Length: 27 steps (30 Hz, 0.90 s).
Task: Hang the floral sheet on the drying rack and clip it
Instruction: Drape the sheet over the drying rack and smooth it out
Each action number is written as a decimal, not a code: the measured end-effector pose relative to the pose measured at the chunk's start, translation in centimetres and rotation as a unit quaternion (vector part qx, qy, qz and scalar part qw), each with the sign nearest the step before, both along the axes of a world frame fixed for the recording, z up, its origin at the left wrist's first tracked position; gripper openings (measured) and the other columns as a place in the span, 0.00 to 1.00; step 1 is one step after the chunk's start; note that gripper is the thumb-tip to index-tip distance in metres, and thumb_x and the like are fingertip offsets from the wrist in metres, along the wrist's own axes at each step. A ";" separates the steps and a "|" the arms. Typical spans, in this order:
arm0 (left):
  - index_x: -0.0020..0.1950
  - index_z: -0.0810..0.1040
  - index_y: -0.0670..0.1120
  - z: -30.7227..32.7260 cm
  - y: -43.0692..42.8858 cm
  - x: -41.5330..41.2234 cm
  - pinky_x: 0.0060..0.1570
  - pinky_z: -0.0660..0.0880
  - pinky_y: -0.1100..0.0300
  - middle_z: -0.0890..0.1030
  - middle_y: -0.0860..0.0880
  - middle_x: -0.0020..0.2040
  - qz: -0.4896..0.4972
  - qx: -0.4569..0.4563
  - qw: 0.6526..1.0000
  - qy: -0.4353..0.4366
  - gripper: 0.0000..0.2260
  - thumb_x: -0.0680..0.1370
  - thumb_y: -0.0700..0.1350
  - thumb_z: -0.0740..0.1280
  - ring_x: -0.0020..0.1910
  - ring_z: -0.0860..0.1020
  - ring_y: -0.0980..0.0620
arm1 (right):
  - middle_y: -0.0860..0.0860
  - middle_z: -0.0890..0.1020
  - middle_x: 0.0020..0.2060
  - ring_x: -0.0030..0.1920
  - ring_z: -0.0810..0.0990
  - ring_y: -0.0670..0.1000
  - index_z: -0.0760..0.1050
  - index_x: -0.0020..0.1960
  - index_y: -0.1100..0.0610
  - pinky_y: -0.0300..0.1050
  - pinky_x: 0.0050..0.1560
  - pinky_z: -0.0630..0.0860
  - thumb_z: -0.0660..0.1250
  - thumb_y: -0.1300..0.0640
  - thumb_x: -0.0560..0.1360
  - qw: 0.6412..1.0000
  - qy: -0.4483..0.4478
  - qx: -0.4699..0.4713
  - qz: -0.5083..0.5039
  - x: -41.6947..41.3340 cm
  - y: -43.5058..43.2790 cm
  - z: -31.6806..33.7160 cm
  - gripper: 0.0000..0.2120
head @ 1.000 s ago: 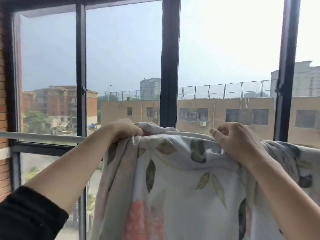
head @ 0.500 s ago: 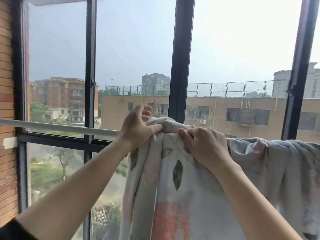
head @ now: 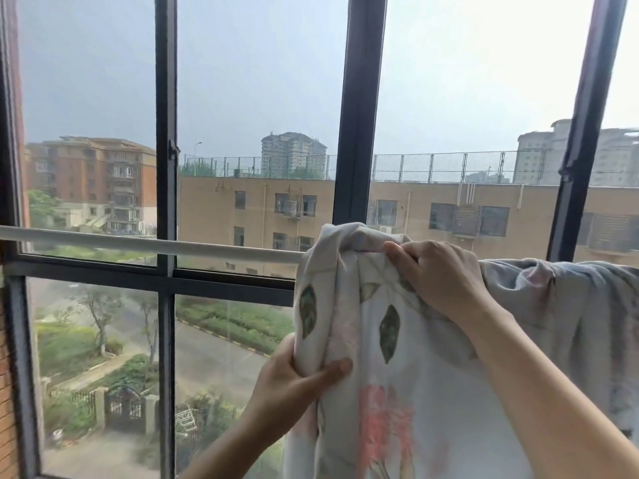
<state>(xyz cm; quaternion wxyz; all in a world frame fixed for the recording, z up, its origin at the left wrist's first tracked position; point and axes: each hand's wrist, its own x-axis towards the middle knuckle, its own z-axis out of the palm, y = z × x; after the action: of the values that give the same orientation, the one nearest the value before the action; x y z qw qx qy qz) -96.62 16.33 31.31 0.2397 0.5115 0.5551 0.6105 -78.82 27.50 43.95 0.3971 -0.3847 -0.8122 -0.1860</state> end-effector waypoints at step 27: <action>0.61 0.79 0.49 18.1 7.0 -3.0 0.59 0.73 0.55 0.78 0.48 0.61 0.152 -0.298 0.867 0.369 0.28 0.67 0.65 0.68 0.58 0.77 0.46 | 0.56 0.82 0.43 0.44 0.78 0.56 0.76 0.44 0.55 0.46 0.40 0.67 0.51 0.44 0.81 0.992 0.078 -0.095 0.025 7.0 1.4 2.4 0.21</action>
<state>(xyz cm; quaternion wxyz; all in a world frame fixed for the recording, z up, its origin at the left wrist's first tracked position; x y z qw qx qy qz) -99.66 23.32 49.37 0.0628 0.5128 0.8296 0.2118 -71.85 28.95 46.36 0.4256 -0.4137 -0.8020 -0.0670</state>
